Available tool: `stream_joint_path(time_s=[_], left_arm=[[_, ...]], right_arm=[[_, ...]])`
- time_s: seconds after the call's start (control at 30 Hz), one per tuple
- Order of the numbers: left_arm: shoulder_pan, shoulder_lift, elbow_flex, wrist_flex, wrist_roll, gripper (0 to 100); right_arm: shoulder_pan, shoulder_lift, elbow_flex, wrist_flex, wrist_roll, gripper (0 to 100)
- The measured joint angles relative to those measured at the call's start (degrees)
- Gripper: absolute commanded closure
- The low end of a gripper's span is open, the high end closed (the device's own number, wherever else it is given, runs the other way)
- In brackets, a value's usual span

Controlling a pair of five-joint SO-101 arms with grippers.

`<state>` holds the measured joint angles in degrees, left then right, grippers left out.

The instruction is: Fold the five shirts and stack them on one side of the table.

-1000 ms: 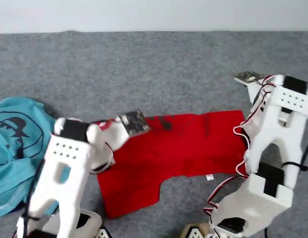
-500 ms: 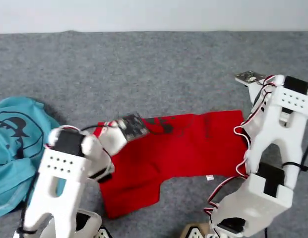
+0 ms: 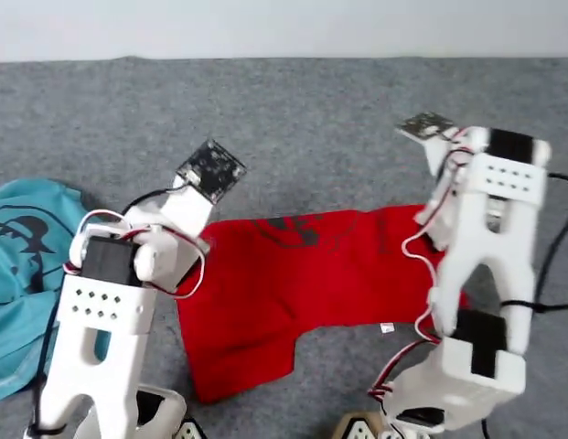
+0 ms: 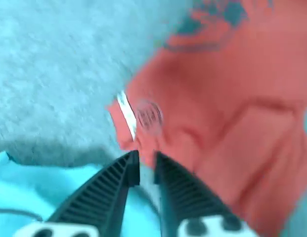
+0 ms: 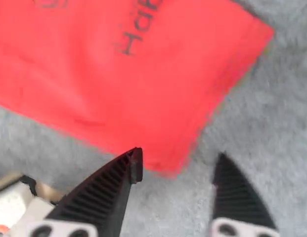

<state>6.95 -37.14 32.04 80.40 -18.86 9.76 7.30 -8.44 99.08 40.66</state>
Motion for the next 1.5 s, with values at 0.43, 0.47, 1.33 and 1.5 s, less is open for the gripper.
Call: stream_joint_path(time_s=[0.43, 0.47, 1.33, 1.5], left_arm=[[-14.4, 0.0, 4.0, -10.5, 4.8, 100], [-16.6, 0.0, 3.8, -10.5, 4.8, 100], [-60.6, 0.0, 1.0, -10.5, 1.5, 95], [-60.6, 0.0, 3.5, -10.5, 1.5, 96]], right_arm=[[-9.9, 1.3, 0.0, 1.4, -7.0, 99.0], [-10.4, 1.3, 0.0, 1.4, -7.0, 99.0], [-50.2, 7.8, 5.3, -0.6, -14.0, 84.2], [-52.0, 11.0, 5.3, -2.7, -14.4, 86.8]])
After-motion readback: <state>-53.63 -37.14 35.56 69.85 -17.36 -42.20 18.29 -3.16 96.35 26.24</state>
